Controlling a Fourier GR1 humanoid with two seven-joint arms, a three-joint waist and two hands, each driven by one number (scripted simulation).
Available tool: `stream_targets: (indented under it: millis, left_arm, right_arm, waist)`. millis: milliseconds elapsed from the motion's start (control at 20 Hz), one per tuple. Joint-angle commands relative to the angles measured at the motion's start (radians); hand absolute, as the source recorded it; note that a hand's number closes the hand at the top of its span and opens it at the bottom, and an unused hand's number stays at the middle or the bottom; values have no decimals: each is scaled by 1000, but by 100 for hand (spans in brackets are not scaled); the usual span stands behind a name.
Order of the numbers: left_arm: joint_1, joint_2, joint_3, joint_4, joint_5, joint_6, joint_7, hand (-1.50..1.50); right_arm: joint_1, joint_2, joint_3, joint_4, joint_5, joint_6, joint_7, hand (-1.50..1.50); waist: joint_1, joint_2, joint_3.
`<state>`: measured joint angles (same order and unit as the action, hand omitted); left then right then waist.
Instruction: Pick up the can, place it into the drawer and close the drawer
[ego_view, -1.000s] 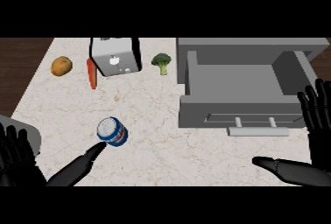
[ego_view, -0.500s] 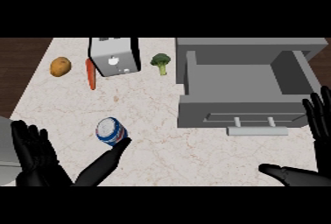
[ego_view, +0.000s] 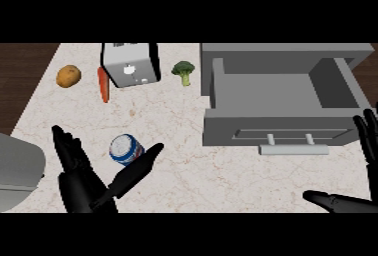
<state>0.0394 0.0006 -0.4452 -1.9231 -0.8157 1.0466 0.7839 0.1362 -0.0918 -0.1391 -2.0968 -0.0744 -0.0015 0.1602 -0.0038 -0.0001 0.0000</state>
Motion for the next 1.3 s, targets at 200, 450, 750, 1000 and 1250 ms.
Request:
stream_targets:
  millis: [200,450,750,1000,1250]
  left_arm:
    - [33,28,-40,179,215,190,-173,-150]
    - [-33,0,-25,353,308,287,-274,-150]
    - [-28,50,-50,404,567,370,-479,-150]
    - [-45,1,12,455,752,328,-666,-150]
    - [-15,0,117,498,926,209,-863,-150]
  right_arm:
    - [29,6,-18,-22,-13,24,-8,-150]
    - [74,-37,-83,-113,-68,57,41,-150]
    - [77,8,-46,-107,-28,39,33,-150]
    - [5,-40,-116,-55,-82,50,64,-150]
    - [79,-51,-151,-131,-141,102,63,-150]
  waist:
    - [0,0,-1]
    - [-7,0,-1]
    - [-5,0,-3]
    - [-1,1,-3]
    - [-3,0,-4]
